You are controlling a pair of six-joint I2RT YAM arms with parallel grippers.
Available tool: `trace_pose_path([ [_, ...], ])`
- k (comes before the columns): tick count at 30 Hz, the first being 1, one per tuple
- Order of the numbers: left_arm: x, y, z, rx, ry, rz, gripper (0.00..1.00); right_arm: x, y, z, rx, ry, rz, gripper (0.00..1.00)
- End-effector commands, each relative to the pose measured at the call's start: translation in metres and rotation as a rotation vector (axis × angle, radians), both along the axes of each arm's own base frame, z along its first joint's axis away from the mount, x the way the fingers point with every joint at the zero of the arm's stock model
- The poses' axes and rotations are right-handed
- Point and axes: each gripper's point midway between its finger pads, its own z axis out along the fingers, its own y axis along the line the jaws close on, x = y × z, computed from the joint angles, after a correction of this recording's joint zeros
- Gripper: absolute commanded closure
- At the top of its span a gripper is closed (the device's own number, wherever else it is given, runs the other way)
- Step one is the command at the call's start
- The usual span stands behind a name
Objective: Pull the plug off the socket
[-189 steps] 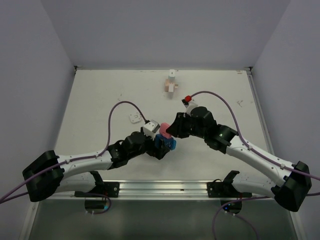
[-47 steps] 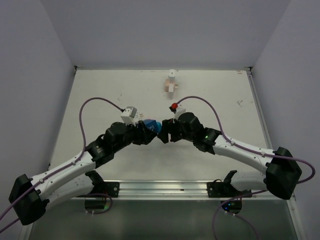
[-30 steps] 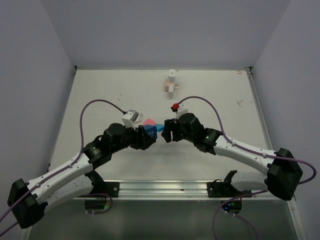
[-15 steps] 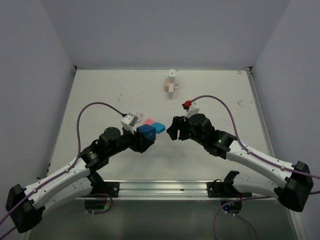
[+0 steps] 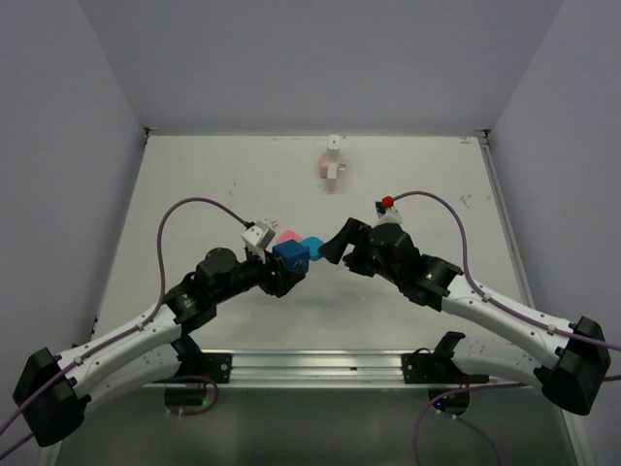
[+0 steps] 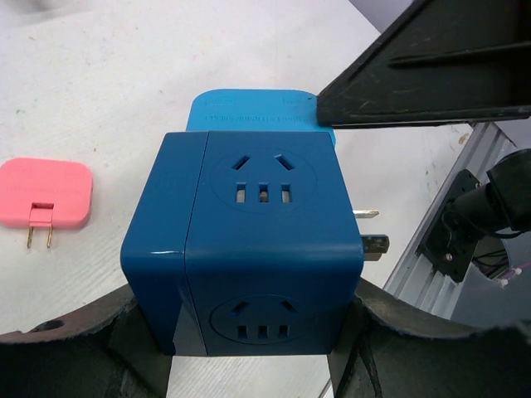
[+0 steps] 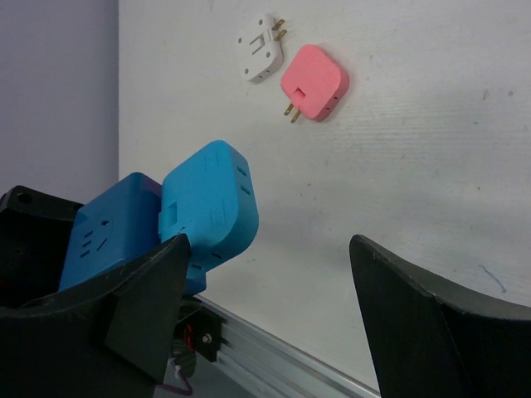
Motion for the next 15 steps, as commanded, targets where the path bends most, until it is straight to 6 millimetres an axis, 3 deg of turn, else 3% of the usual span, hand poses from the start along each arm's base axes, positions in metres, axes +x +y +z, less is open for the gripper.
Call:
trace_pose_path([
  [1, 0.003, -0.010, 0.042, -0.091, -0.197, -0.061, 1.00, 0.002, 0.015, 0.020, 0.136, 0.040, 0.000, 0.18],
  [7, -0.002, -0.010, 0.042, -0.071, -0.302, -0.117, 1.00, 0.009, 0.007, 0.041, 0.247, 0.041, 0.038, 0.21],
  [8, -0.003, -0.011, 0.043, -0.072, -0.313, -0.124, 1.00, 0.003, 0.010, 0.046, 0.266, 0.053, 0.092, 0.21],
  [15, -0.008, -0.019, 0.053, -0.092, -0.367, -0.191, 1.00, -0.004, 0.015, 0.052, 0.325, 0.117, 0.252, 0.24],
])
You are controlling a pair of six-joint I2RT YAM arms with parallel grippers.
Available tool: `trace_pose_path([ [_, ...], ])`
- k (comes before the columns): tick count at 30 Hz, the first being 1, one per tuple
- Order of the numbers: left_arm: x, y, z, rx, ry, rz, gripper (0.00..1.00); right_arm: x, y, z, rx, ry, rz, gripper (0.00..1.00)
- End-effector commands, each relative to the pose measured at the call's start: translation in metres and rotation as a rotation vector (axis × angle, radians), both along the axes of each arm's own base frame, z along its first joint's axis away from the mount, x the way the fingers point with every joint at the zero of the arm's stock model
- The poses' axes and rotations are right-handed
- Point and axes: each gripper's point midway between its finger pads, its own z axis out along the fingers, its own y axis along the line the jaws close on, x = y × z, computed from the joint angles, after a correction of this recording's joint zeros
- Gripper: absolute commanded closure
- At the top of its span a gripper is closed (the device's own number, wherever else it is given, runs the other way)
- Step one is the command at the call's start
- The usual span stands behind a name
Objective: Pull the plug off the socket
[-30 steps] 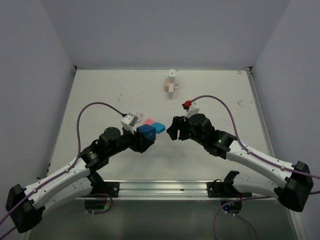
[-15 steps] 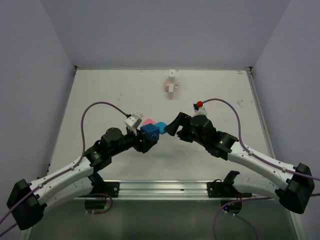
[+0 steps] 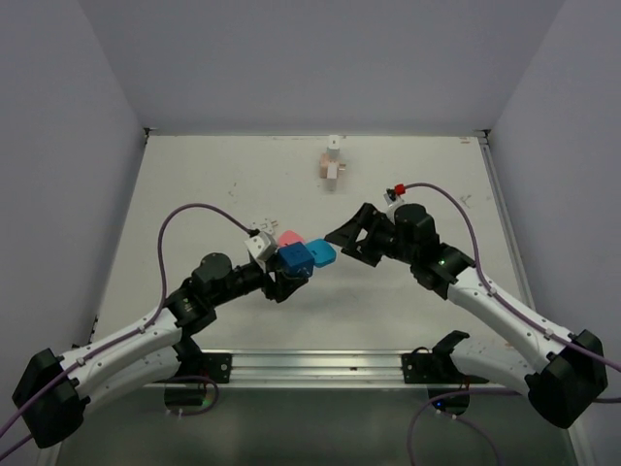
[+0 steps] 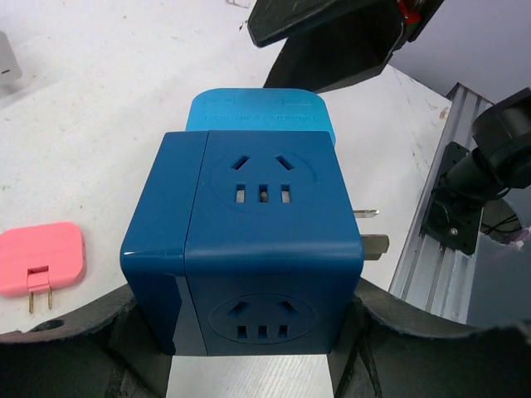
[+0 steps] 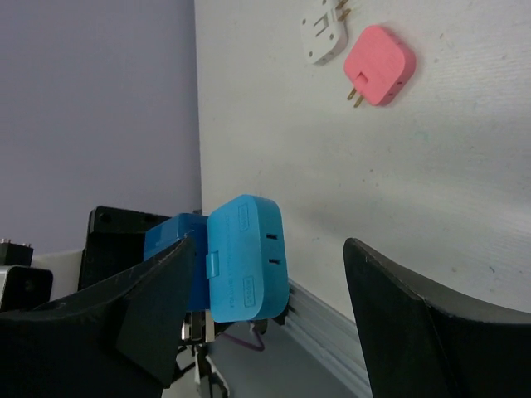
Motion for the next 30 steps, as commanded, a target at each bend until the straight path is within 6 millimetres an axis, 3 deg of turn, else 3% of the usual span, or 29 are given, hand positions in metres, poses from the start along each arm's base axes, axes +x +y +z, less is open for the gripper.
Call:
trace_pose_path([
  [1, 0.002, -0.012, 0.047, -0.096, -0.164, -0.057, 1.00, -0.017, 0.020, 0.029, 0.119, -0.016, 0.183, 0.25],
  [12, 0.006, -0.014, 0.070, -0.086, -0.265, -0.067, 1.00, -0.021, 0.025, 0.047, 0.221, -0.002, 0.338, 0.38],
  [21, 0.004, -0.015, 0.114, -0.154, -0.353, -0.079, 1.00, -0.022, 0.027, 0.070, 0.274, -0.061, 0.412, 0.48],
  [27, 0.004, -0.015, 0.124, -0.166, -0.373, -0.079, 1.00, -0.026, 0.028, 0.096, 0.381, -0.095, 0.445, 0.59],
  [30, 0.001, -0.013, 0.126, -0.183, -0.378, -0.080, 1.00, -0.026, 0.026, 0.100, 0.417, -0.081, 0.442, 0.72],
])
